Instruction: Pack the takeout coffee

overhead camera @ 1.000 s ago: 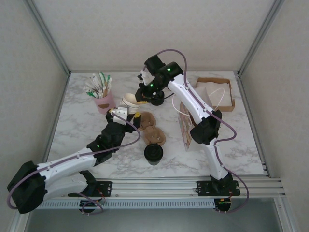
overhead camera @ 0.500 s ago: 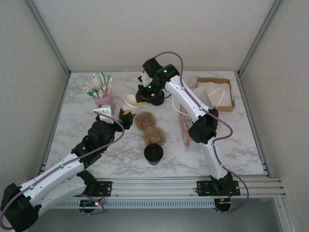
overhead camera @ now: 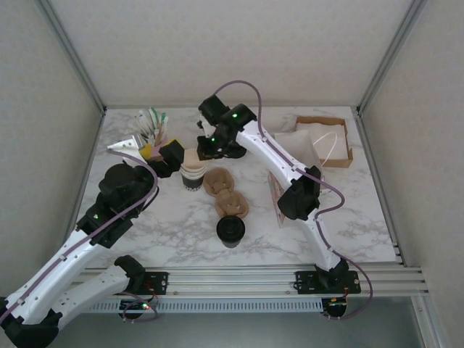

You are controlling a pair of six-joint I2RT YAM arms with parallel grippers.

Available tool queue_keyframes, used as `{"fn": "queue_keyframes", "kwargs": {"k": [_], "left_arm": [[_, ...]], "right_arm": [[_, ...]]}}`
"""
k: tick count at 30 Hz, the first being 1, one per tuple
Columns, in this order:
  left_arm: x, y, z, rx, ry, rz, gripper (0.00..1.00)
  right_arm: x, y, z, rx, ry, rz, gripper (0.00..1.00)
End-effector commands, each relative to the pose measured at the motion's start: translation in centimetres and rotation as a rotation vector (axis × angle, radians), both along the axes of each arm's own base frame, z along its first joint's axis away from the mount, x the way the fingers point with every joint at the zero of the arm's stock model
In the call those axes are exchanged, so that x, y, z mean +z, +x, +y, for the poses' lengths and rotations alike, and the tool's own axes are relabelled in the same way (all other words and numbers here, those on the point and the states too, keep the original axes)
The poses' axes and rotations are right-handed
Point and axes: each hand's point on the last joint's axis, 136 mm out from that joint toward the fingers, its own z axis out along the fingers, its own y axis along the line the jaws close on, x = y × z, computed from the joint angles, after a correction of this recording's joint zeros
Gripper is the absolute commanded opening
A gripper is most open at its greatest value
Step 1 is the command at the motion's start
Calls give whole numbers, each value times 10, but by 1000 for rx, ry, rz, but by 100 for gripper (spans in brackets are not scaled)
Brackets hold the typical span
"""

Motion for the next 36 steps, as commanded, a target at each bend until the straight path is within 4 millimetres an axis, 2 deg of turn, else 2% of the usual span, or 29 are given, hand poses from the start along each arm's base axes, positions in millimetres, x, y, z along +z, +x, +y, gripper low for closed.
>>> {"fn": "queue_keyframes", "kwargs": {"k": [1, 7, 19, 22, 26, 36], "left_arm": [[10, -1, -2, -24, -20, 18, 100], [17, -1, -6, -42, -40, -2, 100], [8, -1, -6, -42, -36, 9, 100], [7, -1, -6, -41, -33, 11, 100], [6, 0, -6, -41, -32, 13, 100], [7, 3, -9, -44, -28, 18, 100]], "right_arm": [[-9, 4, 11, 29, -61, -97, 16], [-23, -3, 31, 65, -75, -119, 17], [-41, -16, 62, 101, -28, -88, 21], [-43, -17, 62, 99, -37, -88, 22], [-41, -17, 60, 102, -42, -94, 29], [-12, -13, 45, 78, -48, -153, 42]]}}
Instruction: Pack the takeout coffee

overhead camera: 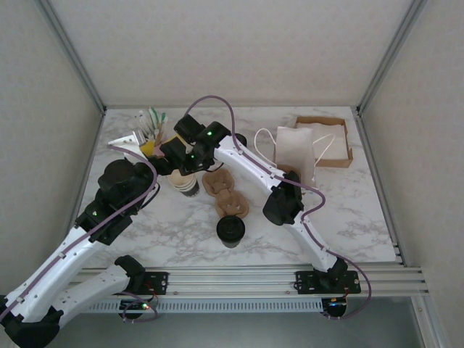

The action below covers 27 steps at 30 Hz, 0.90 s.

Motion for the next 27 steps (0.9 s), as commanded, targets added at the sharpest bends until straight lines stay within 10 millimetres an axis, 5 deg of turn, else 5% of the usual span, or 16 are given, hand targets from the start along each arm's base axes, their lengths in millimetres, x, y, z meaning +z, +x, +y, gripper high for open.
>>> {"fn": "queue_keyframes", "kwargs": {"k": [1, 10, 27], "left_arm": [[2, 1, 0, -5, -8, 4, 100], [10, 0, 2, 2, -11, -3, 99], [41, -14, 11, -2, -22, -51, 100]], "right_arm": [[37, 1, -6, -9, 32, -60, 44], [78, -3, -18, -15, 77, -106, 57], [191, -43, -55, 17, 269, -199, 83]]}}
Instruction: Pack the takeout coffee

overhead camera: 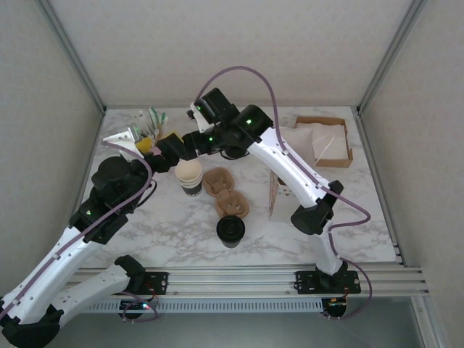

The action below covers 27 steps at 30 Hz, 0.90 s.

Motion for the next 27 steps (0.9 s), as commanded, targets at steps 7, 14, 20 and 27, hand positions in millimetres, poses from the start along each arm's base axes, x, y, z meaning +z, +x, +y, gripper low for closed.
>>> {"fn": "queue_keyframes", "kwargs": {"k": [7, 14, 20, 27], "left_arm": [[23, -11, 2, -39, 3, -21, 99], [6, 2, -15, -81, 55, 55, 100], [-14, 16, -34, -132, 89, 119, 100], [-35, 33, -65, -234, 113, 173, 99]], "right_arm": [[53, -28, -44, -13, 71, -80, 93], [69, -43, -85, -53, 88, -162, 99], [79, -54, -137, -142, 80, -262, 99], [82, -47, -203, -322, 67, -284, 99]]}}
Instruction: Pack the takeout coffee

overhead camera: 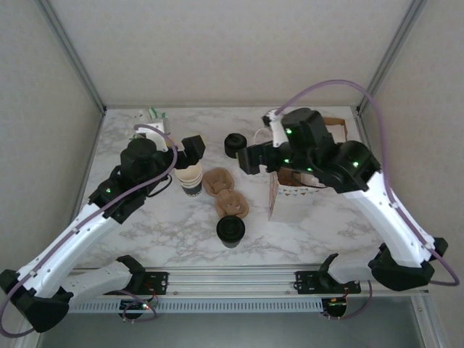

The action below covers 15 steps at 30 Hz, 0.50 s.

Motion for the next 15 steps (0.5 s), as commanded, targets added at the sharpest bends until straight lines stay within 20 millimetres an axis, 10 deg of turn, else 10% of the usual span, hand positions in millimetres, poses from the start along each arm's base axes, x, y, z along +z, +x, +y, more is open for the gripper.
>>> {"fn": "queue_keyframes", "kwargs": {"k": [1, 15], "left_arm": [[12, 3, -17, -85, -12, -17, 99], [-10, 25, -59, -212, -27, 55, 83]], "right_arm": [[3, 13, -35, -131, 12, -18, 99], [-5, 44, -137, -453, 160, 62, 99]]}}
